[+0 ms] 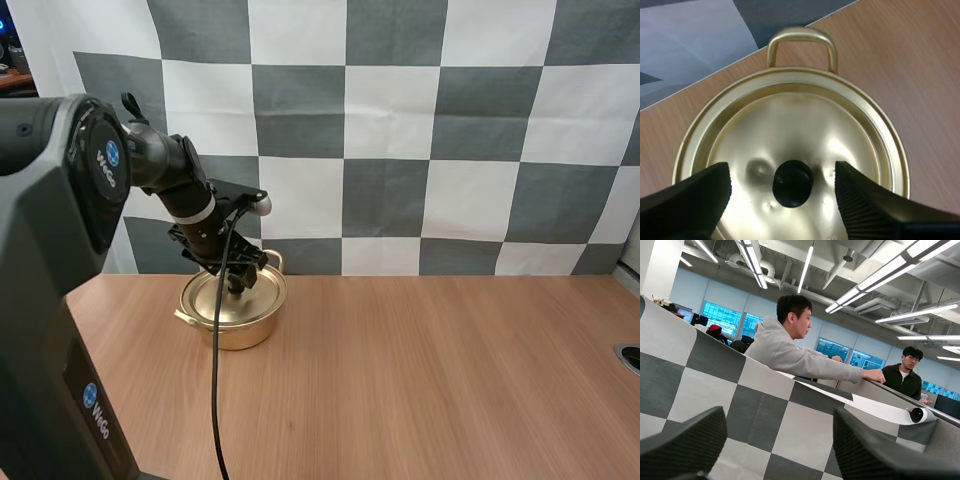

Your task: Open the pot, put the car inside, and close it

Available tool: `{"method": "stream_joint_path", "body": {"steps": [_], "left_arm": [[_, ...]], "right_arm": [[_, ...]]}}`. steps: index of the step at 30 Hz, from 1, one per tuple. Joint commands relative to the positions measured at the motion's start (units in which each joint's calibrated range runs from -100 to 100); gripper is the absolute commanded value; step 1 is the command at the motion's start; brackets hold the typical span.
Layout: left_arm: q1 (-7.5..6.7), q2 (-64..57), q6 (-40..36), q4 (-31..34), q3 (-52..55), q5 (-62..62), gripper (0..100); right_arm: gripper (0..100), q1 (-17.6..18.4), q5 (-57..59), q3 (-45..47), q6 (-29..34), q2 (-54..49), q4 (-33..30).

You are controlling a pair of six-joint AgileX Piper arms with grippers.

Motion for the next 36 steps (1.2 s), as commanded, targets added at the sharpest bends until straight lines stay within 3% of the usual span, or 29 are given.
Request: {"method": "stream_joint_path", "body": {"steps": [1,18,24,30,34,35,36], "left_arm": [[0.00,0.08,0.01,0.41,0.05,-0.73,100],[0.00,0.08,0.37,0.65,-0.07,-5.10,100],[0.07,0.08,2.29,2.65,-1.79,1.44,100],[0.61,-0.18,-5.27,7.30,-6.78,-1.33,100],[0.61,-2.19,-5.63,8.77,-10.66,2.27,100],[0.61,-2.85,-6.35,8.77,-11.88,3.42,76],[0.61,-3.80,-8.45,8.77,-13.17,4.48,40]], "right_arm": [[100,-0.03,0.06,0.04,0.05,-0.01,0.24],[100,-0.03,0.06,0.04,0.05,-0.01,0.05],[100,-0.03,0.06,0.04,0.05,-0.01,-0.28],[100,-0.03,0.06,0.04,0.05,-0.01,-0.39],[100,-0.03,0.06,0.04,-0.05,-0.01,-0.63],[100,-0.03,0.06,0.04,-0.05,-0.01,-0.75],[100,-0.03,0.06,0.04,-0.15,-0.01,-0.75]]}}
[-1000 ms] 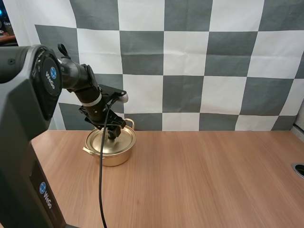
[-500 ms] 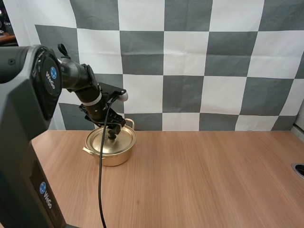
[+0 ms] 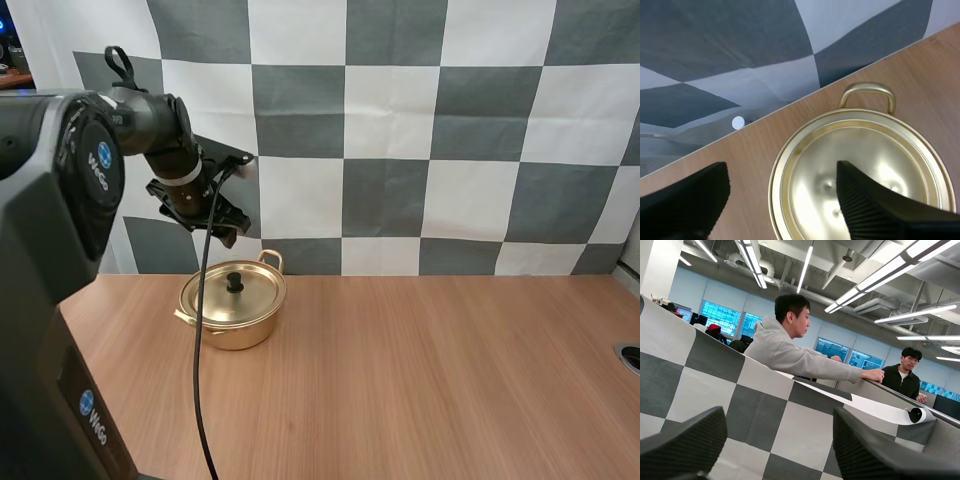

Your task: Open the pot, put the car inside, and close it

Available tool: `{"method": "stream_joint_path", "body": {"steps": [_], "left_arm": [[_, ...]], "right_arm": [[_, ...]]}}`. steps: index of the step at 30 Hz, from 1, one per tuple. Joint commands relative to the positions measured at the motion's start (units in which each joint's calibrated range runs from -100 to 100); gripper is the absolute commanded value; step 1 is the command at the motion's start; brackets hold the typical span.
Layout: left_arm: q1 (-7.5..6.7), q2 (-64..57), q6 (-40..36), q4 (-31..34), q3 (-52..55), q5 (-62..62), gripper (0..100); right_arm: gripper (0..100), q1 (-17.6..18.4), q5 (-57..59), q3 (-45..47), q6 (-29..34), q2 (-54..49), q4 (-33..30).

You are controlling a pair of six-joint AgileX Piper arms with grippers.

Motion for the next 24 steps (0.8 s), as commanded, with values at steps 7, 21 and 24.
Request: {"method": "stream_joint_path", "body": {"steps": [7,21,24], "left_arm": [[0.35,-10.64,-14.61,0.16,-11.02,2.86,0],[0.35,-39.29,-17.06,4.40,-19.24,4.73,0],[0.35,-43.75,-17.35,4.40,-19.24,10.06,0]], "right_arm": [[100,-0.03,0.06,1.11,-0.01,-0.01,-0.24],[0,-0.03,0.06,27.56,10.74,-0.01,-8.13],[0,-0.21,0.06,30.15,13.87,-0.75,-8.13]]}}
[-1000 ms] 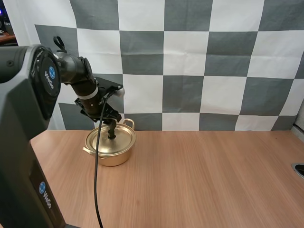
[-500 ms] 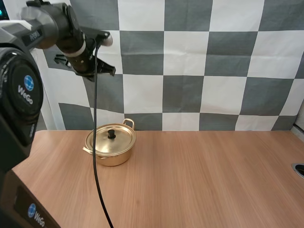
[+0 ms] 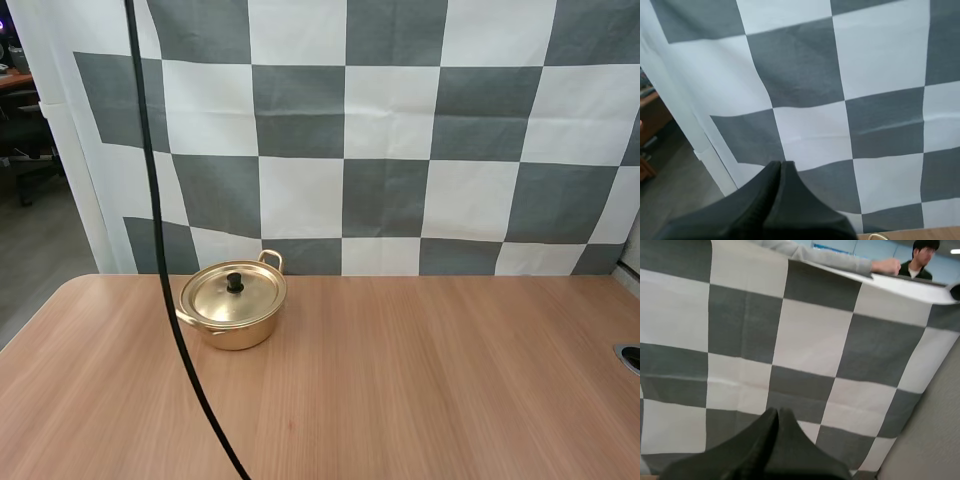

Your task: Open the pot, put the car inside, and close it

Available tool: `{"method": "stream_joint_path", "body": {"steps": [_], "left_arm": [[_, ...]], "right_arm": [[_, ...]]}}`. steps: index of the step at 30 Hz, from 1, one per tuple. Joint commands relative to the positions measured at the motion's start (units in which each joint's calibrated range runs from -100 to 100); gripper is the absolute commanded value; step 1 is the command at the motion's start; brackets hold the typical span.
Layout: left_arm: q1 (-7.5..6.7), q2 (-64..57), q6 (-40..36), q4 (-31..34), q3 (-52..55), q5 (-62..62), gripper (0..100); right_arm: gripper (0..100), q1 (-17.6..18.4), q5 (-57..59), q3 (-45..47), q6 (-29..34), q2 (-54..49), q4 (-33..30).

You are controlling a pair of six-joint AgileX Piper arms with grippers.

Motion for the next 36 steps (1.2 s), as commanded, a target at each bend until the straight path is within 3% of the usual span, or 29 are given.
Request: {"method": "stream_joint_path", "body": {"steps": [1,4,10,20,23,31,36], "left_arm": [[0.01,-6.24,-0.39,0.03,-0.03,4.66,0],[0.01,-10.44,-0.40,0.37,-0.03,8.96,0],[-0.07,-18.47,-2.33,0.37,7.70,3.55,0],[-0.07,-34.32,-4.21,-0.95,40.69,-22.68,0],[-0.22,-38.09,-4.21,-2.15,50.83,-30.90,0],[-2.80,-49.16,-4.21,-2.15,77.89,-54.25,0],[-2.80,-57.45,-4.21,-2.63,89.12,-56.27,0]], "right_arm": [[0,-0.03,0.02,3.93,2.31,-1.14,-0.04],[0,-0.03,-0.58,9.70,2.31,-4.01,-0.04],[0,-0.03,-19.11,28.38,2.31,-10.32,-1.39],[0,-0.03,-46.23,56.77,10.19,-12.45,-13.98],[0,-0.03,-49.80,60.60,10.19,-12.45,-12.43],[0,-0.03,-56.14,67.00,10.19,-12.45,-8.48],[0,-0.03,-56.35,70.70,10.19,-12.66,-9.67]]}}
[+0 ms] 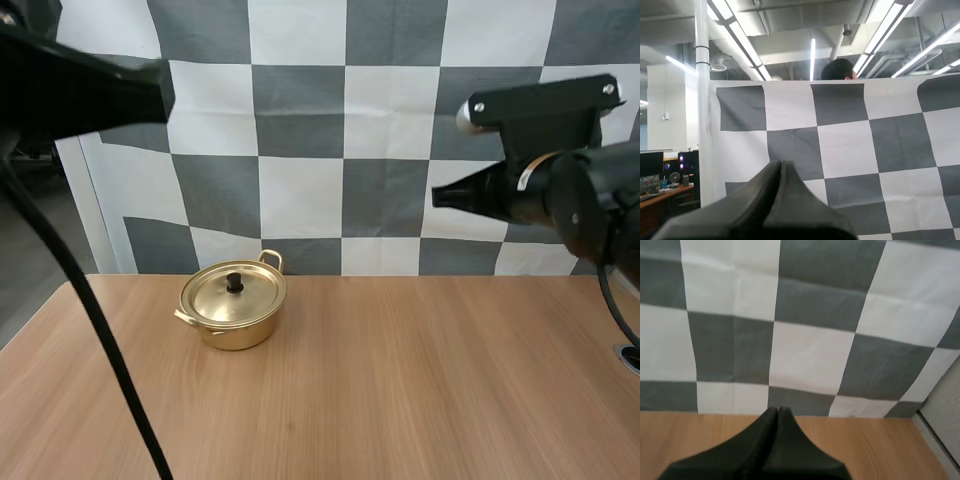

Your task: Open the pot, put the car inside, and close it

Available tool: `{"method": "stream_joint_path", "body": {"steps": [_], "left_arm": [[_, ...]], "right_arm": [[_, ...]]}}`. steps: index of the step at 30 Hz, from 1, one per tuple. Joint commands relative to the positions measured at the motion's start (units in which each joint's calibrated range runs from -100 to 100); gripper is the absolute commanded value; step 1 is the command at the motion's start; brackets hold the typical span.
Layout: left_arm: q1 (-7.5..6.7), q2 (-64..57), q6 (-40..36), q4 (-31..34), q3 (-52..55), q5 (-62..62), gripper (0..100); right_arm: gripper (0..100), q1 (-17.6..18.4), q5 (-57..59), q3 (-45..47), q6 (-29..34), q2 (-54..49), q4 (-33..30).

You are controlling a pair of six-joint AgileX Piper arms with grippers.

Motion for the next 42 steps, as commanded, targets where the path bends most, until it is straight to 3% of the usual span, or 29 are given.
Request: {"method": "stream_joint_path", "body": {"steps": [1,5,9,16,23,31,42], "left_arm": [[-0.05,-4.81,-0.07,-0.69,34.76,-0.82,0],[-0.05,-8.91,-0.07,-1.07,40.16,-0.82,0],[-0.05,-8.91,-0.07,-3.78,44.17,-1.03,0],[-0.05,-8.91,-0.07,-5.06,50.77,-8.45,0],[-0.05,-8.91,-0.07,-4.88,50.77,2.75,0],[-0.05,-8.91,-0.07,-4.88,50.77,2.48,0],[-0.05,-8.91,-0.07,-4.75,50.77,1.68,0]], "right_arm": [[0,-0.03,1.75,2.32,0.03,-0.79,0.30],[0,0.19,4.14,3.32,0.03,-3.37,-3.64],[0,1.78,-6.46,8.94,0.03,-6.57,-9.18],[0,3.13,-26.13,26.26,0.03,-14.30,-0.97],[0,3.13,-45.13,38.65,0.03,-22.58,-0.72],[0,3.13,-46.93,45.28,0.03,-31.66,-0.72],[0,0.74,-42.11,45.60,0.03,-41.30,-0.72]]}}
